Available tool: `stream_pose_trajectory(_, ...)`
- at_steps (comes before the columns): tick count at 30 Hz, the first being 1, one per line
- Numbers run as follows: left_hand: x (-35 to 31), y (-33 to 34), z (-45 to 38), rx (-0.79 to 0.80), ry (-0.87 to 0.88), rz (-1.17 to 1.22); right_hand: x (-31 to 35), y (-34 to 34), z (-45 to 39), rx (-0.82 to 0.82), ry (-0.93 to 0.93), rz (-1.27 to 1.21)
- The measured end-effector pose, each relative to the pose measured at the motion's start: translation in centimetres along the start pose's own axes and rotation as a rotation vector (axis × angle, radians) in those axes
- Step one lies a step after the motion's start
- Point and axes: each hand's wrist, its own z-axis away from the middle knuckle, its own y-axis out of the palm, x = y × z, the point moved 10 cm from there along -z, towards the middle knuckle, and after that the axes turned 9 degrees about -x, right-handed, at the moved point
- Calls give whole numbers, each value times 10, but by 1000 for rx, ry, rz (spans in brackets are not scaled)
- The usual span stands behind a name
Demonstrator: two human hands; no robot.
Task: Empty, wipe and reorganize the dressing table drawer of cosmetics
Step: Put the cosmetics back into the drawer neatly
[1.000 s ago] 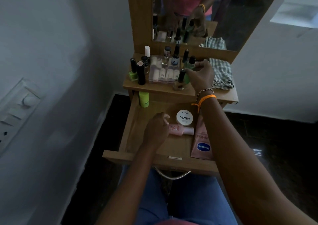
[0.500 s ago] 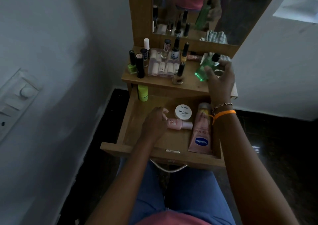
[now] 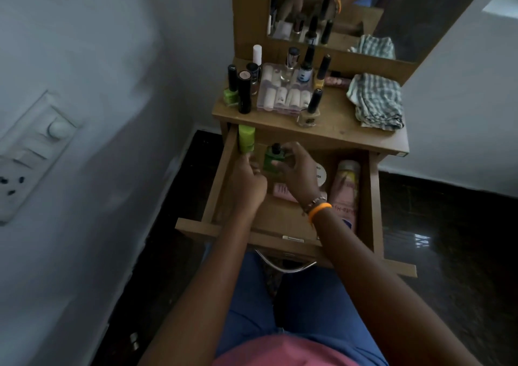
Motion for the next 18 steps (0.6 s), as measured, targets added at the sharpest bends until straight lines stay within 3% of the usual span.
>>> stream_pose_trajectory(7,-3,3,0,24,21,-157,-24,29,-38,-59,142,29)
stream_pose_trajectory(18,-4,4,1,53,1,-128,-33,33,-47,-117,231,-11)
